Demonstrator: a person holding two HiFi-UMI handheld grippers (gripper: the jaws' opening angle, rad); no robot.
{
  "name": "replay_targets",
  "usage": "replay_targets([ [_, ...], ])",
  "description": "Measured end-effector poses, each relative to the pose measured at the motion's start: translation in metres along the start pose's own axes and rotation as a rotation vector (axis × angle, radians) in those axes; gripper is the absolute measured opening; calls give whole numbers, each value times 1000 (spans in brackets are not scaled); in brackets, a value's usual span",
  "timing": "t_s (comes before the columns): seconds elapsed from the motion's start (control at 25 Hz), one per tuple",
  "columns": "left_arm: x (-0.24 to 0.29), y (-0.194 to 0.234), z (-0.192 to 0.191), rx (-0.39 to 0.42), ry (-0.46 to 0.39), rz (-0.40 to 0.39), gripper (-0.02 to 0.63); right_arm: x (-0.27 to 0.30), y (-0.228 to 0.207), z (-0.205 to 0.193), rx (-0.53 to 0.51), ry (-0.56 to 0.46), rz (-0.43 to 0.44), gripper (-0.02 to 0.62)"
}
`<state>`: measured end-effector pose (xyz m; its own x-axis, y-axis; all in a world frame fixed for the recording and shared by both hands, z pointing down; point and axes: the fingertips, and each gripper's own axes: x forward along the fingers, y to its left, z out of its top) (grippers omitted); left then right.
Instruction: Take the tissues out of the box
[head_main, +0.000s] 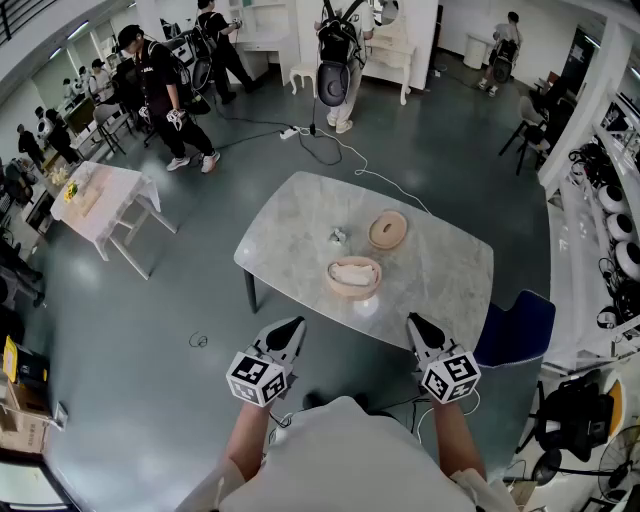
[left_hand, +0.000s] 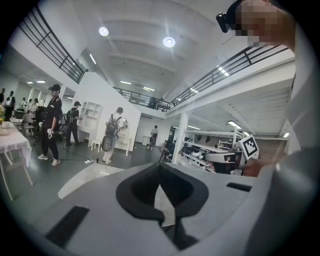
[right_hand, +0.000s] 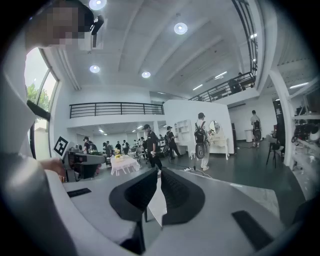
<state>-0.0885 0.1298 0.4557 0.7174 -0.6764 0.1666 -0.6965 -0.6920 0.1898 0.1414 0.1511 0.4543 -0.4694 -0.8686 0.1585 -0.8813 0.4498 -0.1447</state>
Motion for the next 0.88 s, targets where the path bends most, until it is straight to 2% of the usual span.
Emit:
replay_targets([
  [0.6, -2, -2, -8, -13, 11, 1, 8, -2, 6, 0, -17, -6, 4, 48],
  [0.88, -4, -3, -10, -16, 12, 9, 8, -5, 2, -2, 11, -12, -9, 48],
])
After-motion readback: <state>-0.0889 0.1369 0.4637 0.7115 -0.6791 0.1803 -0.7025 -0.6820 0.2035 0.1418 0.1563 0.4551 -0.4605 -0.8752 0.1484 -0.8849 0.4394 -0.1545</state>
